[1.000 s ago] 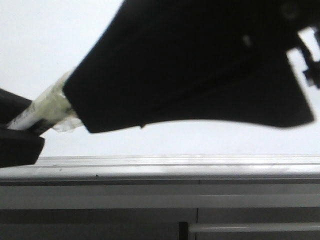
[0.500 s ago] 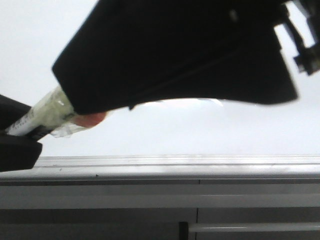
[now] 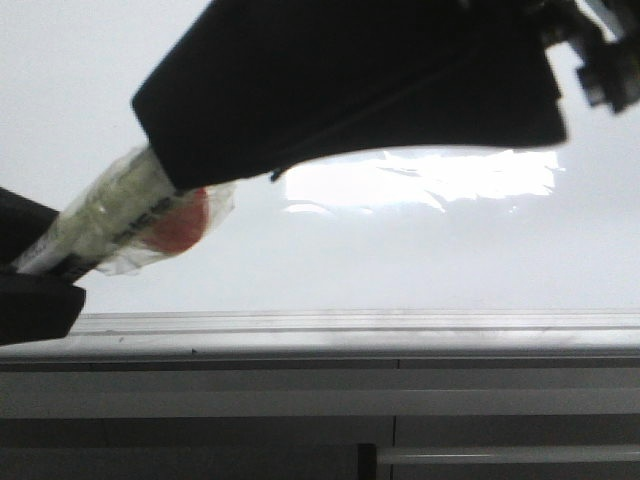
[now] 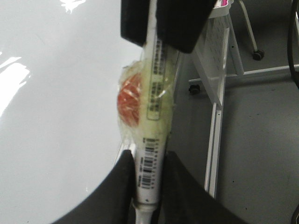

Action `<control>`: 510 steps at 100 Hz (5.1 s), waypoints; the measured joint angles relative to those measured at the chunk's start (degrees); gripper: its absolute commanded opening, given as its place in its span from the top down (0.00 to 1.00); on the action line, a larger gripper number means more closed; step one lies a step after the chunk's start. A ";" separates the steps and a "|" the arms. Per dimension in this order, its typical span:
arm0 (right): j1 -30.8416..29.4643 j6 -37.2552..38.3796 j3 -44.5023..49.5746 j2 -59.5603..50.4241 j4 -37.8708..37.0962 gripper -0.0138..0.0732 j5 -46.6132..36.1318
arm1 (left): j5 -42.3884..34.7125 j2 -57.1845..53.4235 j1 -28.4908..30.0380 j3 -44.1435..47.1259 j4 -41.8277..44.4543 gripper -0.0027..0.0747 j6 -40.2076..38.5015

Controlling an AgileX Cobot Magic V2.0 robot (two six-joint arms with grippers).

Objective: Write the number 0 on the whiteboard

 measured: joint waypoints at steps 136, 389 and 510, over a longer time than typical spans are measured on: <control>0.00 0.00 0.00 0.00 0.12 0.92 -1.75 | 37.92 -25.40 0.12 -4.21 15.78 0.99 -21.15; -24.72 -0.58 -0.17 1.89 0.10 0.92 -0.63 | 40.25 -25.88 0.12 -2.06 31.05 0.99 -57.39; -9.15 -0.91 -1.35 6.47 0.10 0.92 6.47 | 32.11 -25.88 0.12 -2.06 30.96 0.99 -52.35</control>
